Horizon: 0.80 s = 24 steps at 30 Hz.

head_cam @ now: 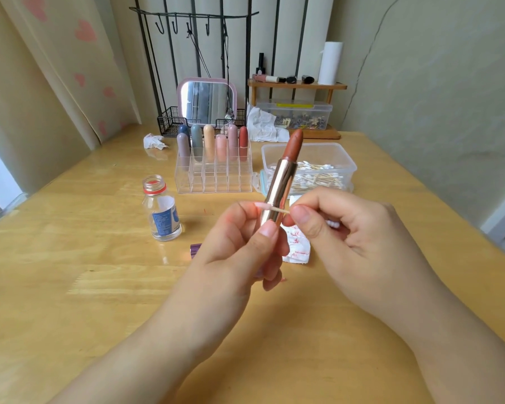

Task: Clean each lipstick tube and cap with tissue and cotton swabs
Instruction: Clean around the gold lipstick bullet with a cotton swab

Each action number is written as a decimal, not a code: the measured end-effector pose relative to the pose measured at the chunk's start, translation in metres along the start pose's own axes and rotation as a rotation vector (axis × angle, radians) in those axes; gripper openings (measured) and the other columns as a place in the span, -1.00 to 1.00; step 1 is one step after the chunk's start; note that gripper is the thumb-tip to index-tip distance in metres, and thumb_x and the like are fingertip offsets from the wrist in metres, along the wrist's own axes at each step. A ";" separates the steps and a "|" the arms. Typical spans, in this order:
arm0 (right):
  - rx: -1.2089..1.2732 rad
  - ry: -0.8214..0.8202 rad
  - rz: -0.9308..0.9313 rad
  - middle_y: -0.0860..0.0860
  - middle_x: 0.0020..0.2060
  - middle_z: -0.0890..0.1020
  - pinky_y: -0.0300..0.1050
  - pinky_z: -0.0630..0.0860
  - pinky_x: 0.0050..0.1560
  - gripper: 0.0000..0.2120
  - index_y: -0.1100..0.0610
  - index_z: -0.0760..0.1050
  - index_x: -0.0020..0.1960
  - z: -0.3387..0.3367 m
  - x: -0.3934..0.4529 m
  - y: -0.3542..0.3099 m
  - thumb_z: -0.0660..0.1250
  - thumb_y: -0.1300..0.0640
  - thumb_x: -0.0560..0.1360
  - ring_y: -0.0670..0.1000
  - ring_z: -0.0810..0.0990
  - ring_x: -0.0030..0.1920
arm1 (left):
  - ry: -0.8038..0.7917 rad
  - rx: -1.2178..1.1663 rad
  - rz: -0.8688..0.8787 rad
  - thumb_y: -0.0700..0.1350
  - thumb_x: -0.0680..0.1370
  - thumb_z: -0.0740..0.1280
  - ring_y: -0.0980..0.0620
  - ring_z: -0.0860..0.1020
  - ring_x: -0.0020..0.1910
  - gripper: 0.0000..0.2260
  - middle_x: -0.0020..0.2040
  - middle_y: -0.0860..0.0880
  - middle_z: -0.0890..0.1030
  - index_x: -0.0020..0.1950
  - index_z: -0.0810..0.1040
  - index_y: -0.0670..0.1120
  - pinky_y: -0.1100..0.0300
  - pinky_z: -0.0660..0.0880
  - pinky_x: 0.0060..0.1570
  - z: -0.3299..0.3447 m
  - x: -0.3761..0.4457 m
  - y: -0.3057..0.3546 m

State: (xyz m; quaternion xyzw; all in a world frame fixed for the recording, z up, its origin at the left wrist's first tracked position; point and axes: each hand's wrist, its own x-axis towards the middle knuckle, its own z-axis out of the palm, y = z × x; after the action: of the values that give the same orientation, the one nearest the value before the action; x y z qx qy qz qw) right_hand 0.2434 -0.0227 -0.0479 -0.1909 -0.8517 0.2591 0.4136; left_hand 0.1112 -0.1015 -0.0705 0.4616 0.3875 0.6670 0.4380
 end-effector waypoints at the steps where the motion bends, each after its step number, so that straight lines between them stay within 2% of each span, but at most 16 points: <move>1: -0.010 0.011 0.000 -0.04 -0.42 0.49 -0.51 0.24 -0.44 -0.83 0.03 0.52 -0.24 0.000 0.000 0.001 0.27 0.10 0.52 -0.19 0.35 -0.50 | 0.001 -0.003 -0.001 -0.11 0.49 0.22 0.08 0.35 -0.44 -0.84 -0.32 -0.03 0.49 0.00 0.47 -0.14 0.28 0.40 -0.39 0.000 0.000 0.000; 3: -0.026 0.032 0.018 0.02 -0.45 0.45 -0.42 0.25 -0.48 -0.82 0.00 0.51 -0.25 -0.006 0.000 0.003 0.28 0.05 0.52 -0.14 0.32 -0.51 | 0.010 -0.014 -0.005 -0.11 0.48 0.22 0.08 0.35 -0.45 -0.84 -0.32 -0.03 0.49 0.01 0.48 -0.12 0.29 0.40 -0.39 -0.001 0.000 0.001; 6: 0.005 0.032 0.049 0.07 -0.46 0.44 -0.16 0.34 -0.49 -0.80 -0.04 0.52 -0.24 -0.013 0.000 0.007 0.24 -0.07 0.50 0.04 0.38 -0.50 | 0.016 -0.028 -0.009 -0.12 0.47 0.21 0.08 0.35 -0.45 -0.82 -0.33 -0.02 0.50 0.03 0.47 -0.14 0.29 0.40 -0.39 -0.001 0.000 0.001; 7: 0.010 0.031 0.049 0.08 -0.47 0.44 -0.18 0.32 -0.48 -0.80 -0.04 0.52 -0.24 -0.013 0.000 0.007 0.24 -0.08 0.50 0.04 0.38 -0.50 | 0.015 -0.032 -0.009 -0.12 0.48 0.21 0.08 0.35 -0.45 -0.82 -0.32 -0.03 0.50 0.03 0.47 -0.13 0.29 0.40 -0.39 -0.002 0.001 0.001; 10: -0.005 0.020 0.024 0.04 -0.49 0.43 -0.40 0.21 -0.49 -0.82 -0.01 0.50 -0.26 -0.006 0.000 0.004 0.28 0.05 0.52 -0.12 0.30 -0.52 | 0.001 -0.042 -0.004 -0.11 0.48 0.21 0.05 0.37 -0.44 -0.84 -0.30 -0.06 0.50 -0.01 0.50 -0.12 0.26 0.41 -0.39 -0.001 0.001 0.000; 12: -0.009 0.023 0.022 0.04 -0.47 0.44 -0.42 0.21 -0.47 -0.83 0.01 0.50 -0.26 -0.003 0.000 0.003 0.27 0.07 0.51 -0.15 0.29 -0.52 | -0.009 -0.050 -0.004 -0.10 0.49 0.20 0.04 0.39 -0.42 -0.83 -0.29 -0.08 0.51 -0.01 0.50 -0.14 0.24 0.42 -0.38 -0.001 0.000 -0.001; 15: 0.029 0.042 0.047 0.05 -0.51 0.37 -0.36 0.20 -0.49 -0.82 0.00 0.49 -0.27 -0.006 0.000 0.006 0.27 0.05 0.51 -0.12 0.26 -0.51 | -0.018 -0.096 -0.008 -0.10 0.50 0.21 0.04 0.42 -0.40 -0.82 -0.26 -0.09 0.51 -0.02 0.57 -0.10 0.21 0.44 -0.35 -0.001 0.001 -0.001; 18: 0.077 0.049 0.081 -0.03 -0.53 0.38 -0.18 0.30 -0.48 -0.80 0.00 0.51 -0.26 -0.009 0.000 0.009 0.27 -0.01 0.51 -0.03 0.30 -0.50 | -0.021 -0.124 -0.012 -0.10 0.51 0.20 0.03 0.42 -0.40 -0.79 -0.26 -0.10 0.51 0.01 0.58 -0.12 0.20 0.46 -0.34 -0.002 0.002 0.000; 22: 0.131 0.029 0.046 -0.17 -0.44 0.51 -0.48 0.29 -0.40 -0.80 0.07 0.49 -0.26 -0.004 0.002 0.003 0.28 0.10 0.54 -0.22 0.41 -0.47 | -0.024 -0.109 -0.025 -0.10 0.52 0.17 0.02 0.42 -0.38 -0.75 -0.26 -0.10 0.51 0.02 0.56 -0.19 0.19 0.48 -0.33 -0.001 0.002 -0.002; 24: 0.142 0.022 0.027 -0.11 -0.42 0.56 -0.46 0.33 -0.40 -0.80 0.09 0.49 -0.24 -0.003 0.000 0.001 0.29 0.10 0.55 -0.22 0.48 -0.45 | -0.019 -0.111 -0.032 -0.10 0.52 0.16 0.02 0.41 -0.38 -0.75 -0.28 -0.09 0.50 0.00 0.58 -0.19 0.19 0.48 -0.34 0.000 0.002 -0.003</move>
State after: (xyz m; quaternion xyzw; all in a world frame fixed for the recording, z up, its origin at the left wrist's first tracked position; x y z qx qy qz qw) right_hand 0.2455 -0.0210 -0.0468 -0.1752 -0.8241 0.3220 0.4317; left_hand 0.1112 -0.0983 -0.0729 0.4366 0.3530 0.6758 0.4776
